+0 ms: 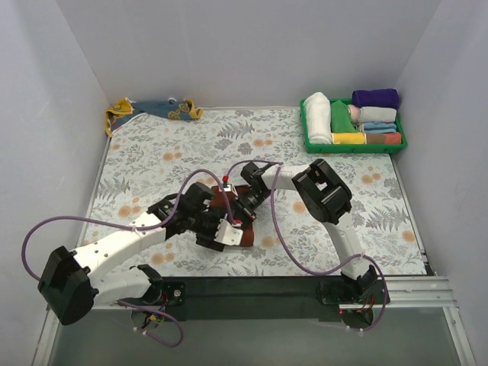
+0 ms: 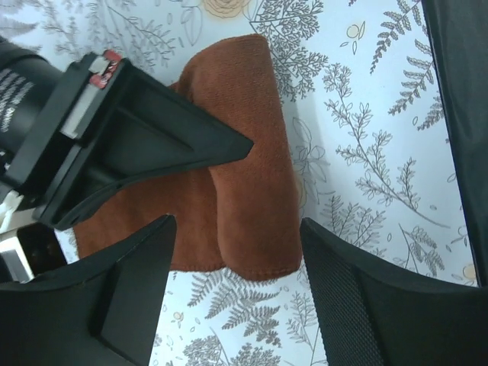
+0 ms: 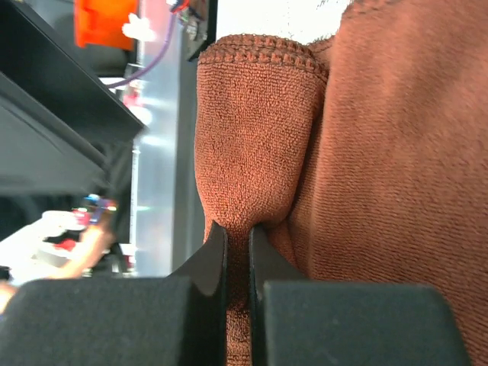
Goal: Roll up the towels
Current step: Roll the towel
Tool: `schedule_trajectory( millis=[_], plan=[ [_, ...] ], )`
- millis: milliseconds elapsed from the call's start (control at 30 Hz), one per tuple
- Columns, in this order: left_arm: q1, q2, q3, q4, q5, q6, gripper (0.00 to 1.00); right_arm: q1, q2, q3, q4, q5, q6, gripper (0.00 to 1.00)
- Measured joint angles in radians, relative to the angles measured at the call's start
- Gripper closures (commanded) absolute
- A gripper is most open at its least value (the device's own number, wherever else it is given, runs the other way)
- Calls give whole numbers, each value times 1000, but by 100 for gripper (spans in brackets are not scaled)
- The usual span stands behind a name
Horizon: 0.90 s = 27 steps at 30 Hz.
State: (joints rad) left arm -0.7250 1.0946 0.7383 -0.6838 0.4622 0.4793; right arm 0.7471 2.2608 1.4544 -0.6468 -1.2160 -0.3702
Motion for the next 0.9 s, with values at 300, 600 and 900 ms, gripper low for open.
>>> schedule_trajectory(
  millis=[300, 600, 900],
  plan=[
    [-176, 129, -63, 140, -167, -149, 39, -21, 51, 27, -84, -62, -8, 96],
    [-182, 223, -84, 251, -262, -218, 81, -26, 51, 27, -90, -47, 5, 75],
    [-178, 275, -15, 168, -225, -248, 100, -55, -9, 26, -97, 76, 37, 55]
  ],
)
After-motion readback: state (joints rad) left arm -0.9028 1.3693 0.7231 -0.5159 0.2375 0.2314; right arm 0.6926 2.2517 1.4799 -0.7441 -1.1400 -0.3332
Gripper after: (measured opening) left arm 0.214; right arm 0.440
